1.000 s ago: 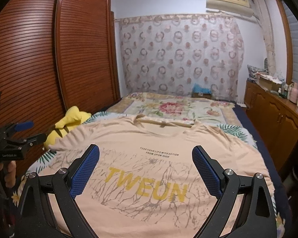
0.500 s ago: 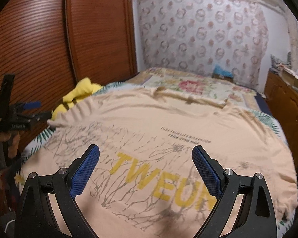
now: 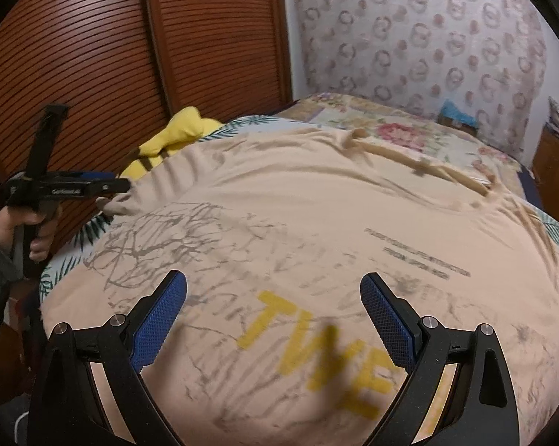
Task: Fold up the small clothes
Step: 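Move the left gripper to the shirt's side edge and grasp it, then fold the grasped side and sleeve over toward the shirt's center, release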
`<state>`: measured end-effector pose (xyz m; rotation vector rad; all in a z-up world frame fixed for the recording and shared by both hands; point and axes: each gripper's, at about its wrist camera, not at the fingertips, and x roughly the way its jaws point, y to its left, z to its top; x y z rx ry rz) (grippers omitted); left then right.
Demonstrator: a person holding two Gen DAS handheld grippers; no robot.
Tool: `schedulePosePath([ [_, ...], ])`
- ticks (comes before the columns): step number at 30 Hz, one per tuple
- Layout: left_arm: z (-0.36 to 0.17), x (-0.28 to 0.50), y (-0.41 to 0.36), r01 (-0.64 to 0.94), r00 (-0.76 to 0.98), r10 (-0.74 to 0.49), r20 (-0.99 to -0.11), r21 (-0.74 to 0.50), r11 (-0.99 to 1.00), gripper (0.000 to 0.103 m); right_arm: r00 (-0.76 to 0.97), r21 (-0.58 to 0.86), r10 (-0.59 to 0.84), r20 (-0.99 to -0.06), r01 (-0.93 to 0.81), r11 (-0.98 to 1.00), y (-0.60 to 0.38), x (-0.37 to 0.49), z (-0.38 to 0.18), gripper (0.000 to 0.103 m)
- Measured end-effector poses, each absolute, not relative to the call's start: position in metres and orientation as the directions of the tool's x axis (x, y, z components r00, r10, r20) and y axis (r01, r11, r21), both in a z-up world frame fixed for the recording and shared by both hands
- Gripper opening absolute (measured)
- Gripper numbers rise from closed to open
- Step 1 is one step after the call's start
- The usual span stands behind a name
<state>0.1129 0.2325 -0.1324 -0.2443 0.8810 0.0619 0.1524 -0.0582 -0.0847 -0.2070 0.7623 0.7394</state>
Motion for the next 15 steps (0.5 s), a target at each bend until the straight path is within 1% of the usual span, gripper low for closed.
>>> schedulePosePath([
  [2, -0.137, 0.117, 0.237, -0.149, 0.625, -0.078, -0.776, -0.217, 0.965, 0.066, 0.475, 0.093, 0.543, -0.692, -0.688, 0.719, -0.051, 0.152, -0.085, 0.097],
  [5, -0.141, 0.119, 0.242, -0.149, 0.621, -0.113, -0.775, -0.258, 0.955, 0.052, 0.450, 0.112, 0.560, -0.695, -0.702, 0.703, -0.044, 0.153, -0.085, 0.097],
  [7, -0.140, 0.117, 0.244, -0.135, 0.639, -0.146, -0.755, -0.297, 0.945, 0.025, 0.439, 0.121, 0.568, -0.696, -0.708, 0.696, -0.042, 0.151, -0.085, 0.097],
  [10, -0.136, 0.116, 0.238, -0.116, 0.642, -0.139, -0.754, -0.274, 0.955, 0.013, 0.433, 0.119, 0.567, -0.701, -0.713, 0.691, -0.040, 0.147, -0.087, 0.097],
  [11, -0.133, 0.115, 0.234, -0.113, 0.647, -0.117, -0.754, -0.246, 0.963, 0.011, 0.431, 0.120, 0.567, -0.702, -0.713, 0.690, -0.041, 0.147, -0.088, 0.097],
  [13, -0.127, 0.113, 0.230, -0.101, 0.661, -0.107, -0.743, -0.229, 0.968, 0.005, 0.429, 0.127, 0.569, -0.701, -0.710, 0.692, -0.044, 0.146, -0.089, 0.097],
  [15, -0.117, 0.113, 0.225, -0.091, 0.681, -0.106, -0.724, -0.228, 0.970, 0.003, 0.427, 0.139, 0.572, -0.700, -0.704, 0.696, -0.050, 0.146, -0.089, 0.097],
])
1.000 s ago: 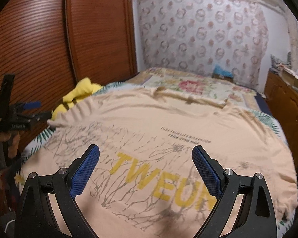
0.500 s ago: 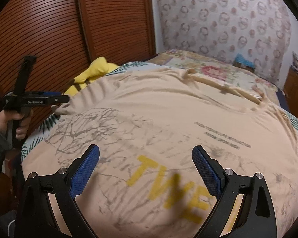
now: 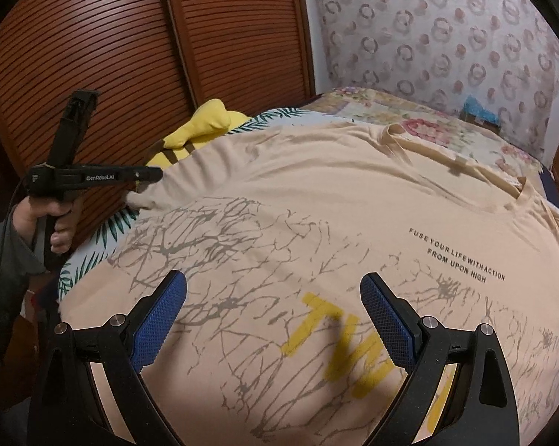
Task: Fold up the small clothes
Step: 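Fold the grasped side and sleeve over toward the shirt's center, release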
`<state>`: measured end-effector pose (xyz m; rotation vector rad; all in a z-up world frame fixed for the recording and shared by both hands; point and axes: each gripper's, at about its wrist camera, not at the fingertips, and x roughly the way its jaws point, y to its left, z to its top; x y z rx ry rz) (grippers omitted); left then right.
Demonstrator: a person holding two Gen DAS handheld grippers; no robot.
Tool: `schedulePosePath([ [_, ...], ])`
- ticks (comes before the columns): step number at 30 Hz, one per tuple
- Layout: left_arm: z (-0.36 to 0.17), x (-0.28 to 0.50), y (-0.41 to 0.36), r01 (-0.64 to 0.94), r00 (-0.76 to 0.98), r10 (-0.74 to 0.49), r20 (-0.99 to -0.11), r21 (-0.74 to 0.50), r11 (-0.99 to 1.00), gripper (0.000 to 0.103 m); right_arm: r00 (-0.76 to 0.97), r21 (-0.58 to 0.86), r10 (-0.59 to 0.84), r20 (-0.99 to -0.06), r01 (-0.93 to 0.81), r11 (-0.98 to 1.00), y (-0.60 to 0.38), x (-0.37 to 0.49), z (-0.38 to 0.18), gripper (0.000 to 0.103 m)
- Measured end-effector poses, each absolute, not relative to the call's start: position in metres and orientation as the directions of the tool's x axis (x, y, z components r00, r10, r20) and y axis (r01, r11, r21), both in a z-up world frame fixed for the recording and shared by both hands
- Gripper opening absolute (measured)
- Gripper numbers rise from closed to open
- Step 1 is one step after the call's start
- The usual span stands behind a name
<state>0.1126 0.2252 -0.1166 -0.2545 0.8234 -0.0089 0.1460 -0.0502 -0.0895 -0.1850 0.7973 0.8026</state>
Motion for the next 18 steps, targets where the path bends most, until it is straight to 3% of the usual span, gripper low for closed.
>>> schedulePosePath([
  [8, -0.062, 0.133, 0.168, 0.054, 0.740, -0.170, -0.651, -0.195, 0.979, 0.002, 0.487, 0.139, 0.552, -0.677, -0.652, 0.746, -0.088, 0.149, -0.077, 0.097],
  [18, -0.029, 0.146, 0.073, 0.214, 0.719, -0.237, -0.653, -0.116, 0.970, 0.006, 0.550, 0.155, 0.527, -0.648, -0.582, 0.798, -0.133, 0.150, -0.063, 0.097],
])
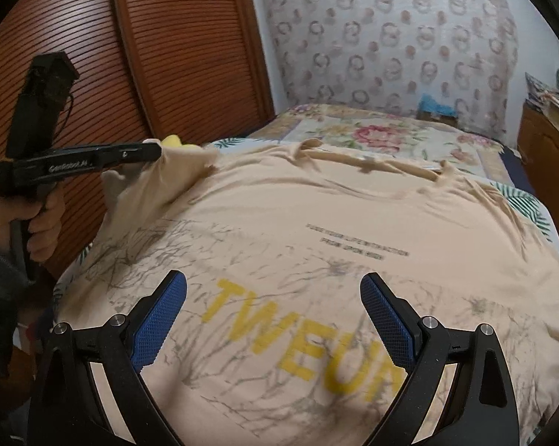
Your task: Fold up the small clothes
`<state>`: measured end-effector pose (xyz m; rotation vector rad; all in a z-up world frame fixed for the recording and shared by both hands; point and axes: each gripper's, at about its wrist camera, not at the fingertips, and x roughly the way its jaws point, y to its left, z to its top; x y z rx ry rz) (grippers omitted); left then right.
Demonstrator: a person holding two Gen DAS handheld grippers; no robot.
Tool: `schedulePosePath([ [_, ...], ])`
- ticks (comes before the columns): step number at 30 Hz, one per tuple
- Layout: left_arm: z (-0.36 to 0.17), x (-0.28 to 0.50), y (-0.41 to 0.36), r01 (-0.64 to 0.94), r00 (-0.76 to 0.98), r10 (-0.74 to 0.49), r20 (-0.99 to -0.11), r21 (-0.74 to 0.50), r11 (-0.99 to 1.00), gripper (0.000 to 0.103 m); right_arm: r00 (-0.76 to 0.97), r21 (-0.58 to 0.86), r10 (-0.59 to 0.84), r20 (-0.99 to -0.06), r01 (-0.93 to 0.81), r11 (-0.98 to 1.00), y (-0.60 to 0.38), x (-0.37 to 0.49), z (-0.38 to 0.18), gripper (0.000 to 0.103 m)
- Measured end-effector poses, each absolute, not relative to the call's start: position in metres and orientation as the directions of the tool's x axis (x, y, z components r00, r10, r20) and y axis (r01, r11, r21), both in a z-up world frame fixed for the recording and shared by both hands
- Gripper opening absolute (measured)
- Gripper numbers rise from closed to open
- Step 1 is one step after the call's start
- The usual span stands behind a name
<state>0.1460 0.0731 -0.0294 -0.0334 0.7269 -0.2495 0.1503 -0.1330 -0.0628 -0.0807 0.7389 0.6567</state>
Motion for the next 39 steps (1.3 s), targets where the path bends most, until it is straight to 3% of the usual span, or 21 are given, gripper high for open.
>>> schedulePosePath([
  [7, -0.025, 0.125, 0.081, 0.193, 0.741, -0.183, -0.646, -0.057, 0.980, 0.024, 0.550, 0.140, 0.516, -0.656, -0.583, 0.800, -0.133, 0.155, -0.065, 0.097],
  [13, -0.043, 0.111, 0.106, 0.143, 0.734, -0.130, -0.666, -0.035, 0.989, 0.031, 0.519, 0.127, 0.541, -0.662, -0.633, 0.764, -0.113, 0.162, -0.065, 0.092],
  [16, -0.062, 0.108, 0.121, 0.106, 0.716, -0.104, -0.690, -0.040, 0.994, 0.034, 0.478, 0.114, 0.566, -0.671, -0.688, 0.716, -0.092, 0.166, -0.066, 0.079],
  [18, -0.077, 0.108, 0.131, 0.084, 0.699, -0.085, -0.710, -0.037, 0.996, 0.035, 0.451, 0.096, 0.576, -0.682, -0.725, 0.682, -0.073, 0.171, -0.069, 0.063],
  [20, -0.090, 0.108, 0.138, 0.065, 0.680, -0.074, -0.729, -0.040, 0.997, 0.036, 0.420, 0.089, 0.588, -0.691, -0.759, 0.646, -0.057, 0.176, -0.072, 0.054],
  [26, -0.117, 0.108, 0.152, 0.029, 0.639, -0.058, -0.767, -0.051, 0.998, 0.038, 0.330, 0.083, 0.601, -0.728, -0.828, 0.555, -0.006, 0.195, -0.085, 0.049],
  [29, -0.123, 0.108, 0.154, 0.025, 0.628, -0.053, -0.777, -0.048, 0.999, 0.038, 0.306, 0.063, 0.592, -0.746, -0.852, 0.520, 0.017, 0.198, -0.093, 0.039],
  [32, -0.124, 0.107, 0.153, 0.030, 0.633, -0.049, -0.773, -0.039, 0.999, 0.039, 0.283, 0.057, 0.586, -0.759, -0.868, 0.493, 0.035, 0.200, -0.100, 0.037],
  [38, -0.123, 0.108, 0.152, 0.036, 0.637, -0.049, -0.769, -0.034, 0.999, 0.044, 0.314, -0.034, 0.521, -0.794, -0.878, 0.477, 0.054, 0.204, -0.112, 0.035],
  [39, -0.123, 0.108, 0.152, 0.038, 0.637, -0.051, -0.769, -0.035, 0.999, 0.045, 0.318, -0.042, 0.516, -0.795, -0.878, 0.476, 0.055, 0.204, -0.112, 0.029],
])
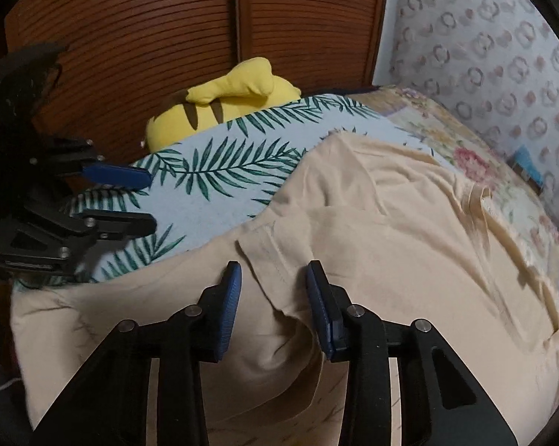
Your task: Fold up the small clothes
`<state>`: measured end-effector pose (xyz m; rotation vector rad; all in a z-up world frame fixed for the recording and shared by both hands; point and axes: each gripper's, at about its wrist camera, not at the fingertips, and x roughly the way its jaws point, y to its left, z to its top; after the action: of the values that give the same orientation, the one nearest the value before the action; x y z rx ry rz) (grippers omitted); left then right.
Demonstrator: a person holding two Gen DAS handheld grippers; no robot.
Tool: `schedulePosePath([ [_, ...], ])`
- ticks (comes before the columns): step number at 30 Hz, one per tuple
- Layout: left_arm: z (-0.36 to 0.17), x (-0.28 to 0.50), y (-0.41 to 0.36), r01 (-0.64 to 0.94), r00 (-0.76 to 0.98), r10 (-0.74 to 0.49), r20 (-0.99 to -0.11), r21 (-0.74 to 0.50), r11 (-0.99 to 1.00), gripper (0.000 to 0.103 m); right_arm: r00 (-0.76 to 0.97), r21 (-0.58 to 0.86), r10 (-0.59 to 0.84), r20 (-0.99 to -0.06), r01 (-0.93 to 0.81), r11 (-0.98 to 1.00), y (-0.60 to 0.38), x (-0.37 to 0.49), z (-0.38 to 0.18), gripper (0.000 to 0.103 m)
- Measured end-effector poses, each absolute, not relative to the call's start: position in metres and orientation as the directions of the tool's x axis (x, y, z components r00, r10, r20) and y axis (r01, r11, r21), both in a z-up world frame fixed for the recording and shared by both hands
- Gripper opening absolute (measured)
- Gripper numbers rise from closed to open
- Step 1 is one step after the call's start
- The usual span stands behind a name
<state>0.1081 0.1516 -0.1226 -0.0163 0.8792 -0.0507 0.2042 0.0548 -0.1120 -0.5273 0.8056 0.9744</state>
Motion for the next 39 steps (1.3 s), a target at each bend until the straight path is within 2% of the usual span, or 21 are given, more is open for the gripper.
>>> schedulePosePath([
  [1, -0.122, 0.108, 0.152, 0.040, 0.637, -0.054, -0.769, -0.037, 0.999, 0.045, 0.327, -0.055, 0.509, -0.796, -0.877, 0.478, 0.054, 0.205, -0.112, 0.025],
  [3, -0.122, 0.108, 0.151, 0.042, 0.636, -0.055, -0.769, -0.037, 0.998, 0.046, 0.340, -0.068, 0.500, -0.796, -0.872, 0.484, 0.052, 0.207, -0.112, 0.009],
  [5, -0.122, 0.108, 0.151, 0.043, 0.636, -0.055, -0.770, -0.036, 0.998, 0.047, 0.333, -0.040, 0.515, -0.790, -0.866, 0.498, 0.047, 0.212, -0.111, 0.005],
  [9, -0.122, 0.108, 0.150, 0.042, 0.636, -0.055, -0.769, -0.037, 0.998, 0.047, 0.364, 0.006, 0.542, -0.758, -0.827, 0.563, 0.028, 0.223, -0.103, 0.003],
  [17, -0.122, 0.108, 0.149, 0.041, 0.637, -0.055, -0.769, -0.038, 0.998, 0.048, 0.476, 0.039, 0.477, -0.739, -0.677, 0.735, -0.026, 0.245, -0.092, 0.003],
  [23, -0.122, 0.108, 0.149, 0.041, 0.636, -0.055, -0.770, -0.037, 0.998, 0.048, 0.477, 0.099, 0.484, -0.733, -0.630, 0.770, -0.052, 0.254, -0.089, 0.004],
  [25, -0.121, 0.107, 0.149, 0.041, 0.636, -0.055, -0.769, -0.038, 0.998, 0.048, 0.456, 0.125, 0.505, -0.733, -0.640, 0.759, -0.050, 0.256, -0.090, 0.012],
  [26, -0.122, 0.108, 0.149, 0.041, 0.637, -0.055, -0.769, -0.038, 0.998, 0.048, 0.455, 0.122, 0.504, -0.734, -0.641, 0.757, -0.046, 0.256, -0.090, 0.030],
  [27, -0.121, 0.108, 0.149, 0.041, 0.637, -0.055, -0.769, -0.038, 0.998, 0.048, 0.452, 0.125, 0.508, -0.733, -0.645, 0.754, -0.043, 0.257, -0.091, 0.042],
  [32, -0.121, 0.108, 0.149, 0.041, 0.636, -0.056, -0.769, -0.038, 0.998, 0.049, 0.405, 0.103, 0.478, -0.779, -0.669, 0.736, -0.018, 0.267, -0.112, 0.044],
  [34, -0.121, 0.108, 0.149, 0.041, 0.637, -0.056, -0.769, -0.038, 0.998, 0.049, 0.428, 0.046, 0.458, -0.779, -0.690, 0.723, -0.010, 0.264, -0.115, 0.036],
  [35, -0.121, 0.108, 0.149, 0.041, 0.637, -0.056, -0.769, -0.039, 0.998, 0.049, 0.423, 0.037, 0.457, -0.782, -0.701, 0.713, -0.009, 0.263, -0.116, 0.018],
  [36, -0.122, 0.108, 0.148, 0.042, 0.637, -0.057, -0.769, -0.040, 0.998, 0.049, 0.414, 0.042, 0.469, -0.781, -0.713, 0.700, -0.009, 0.261, -0.116, 0.008],
  [39, -0.122, 0.108, 0.148, 0.042, 0.637, -0.057, -0.769, -0.039, 0.998, 0.049, 0.405, 0.049, 0.489, -0.773, -0.729, 0.682, -0.015, 0.256, -0.111, 0.003],
])
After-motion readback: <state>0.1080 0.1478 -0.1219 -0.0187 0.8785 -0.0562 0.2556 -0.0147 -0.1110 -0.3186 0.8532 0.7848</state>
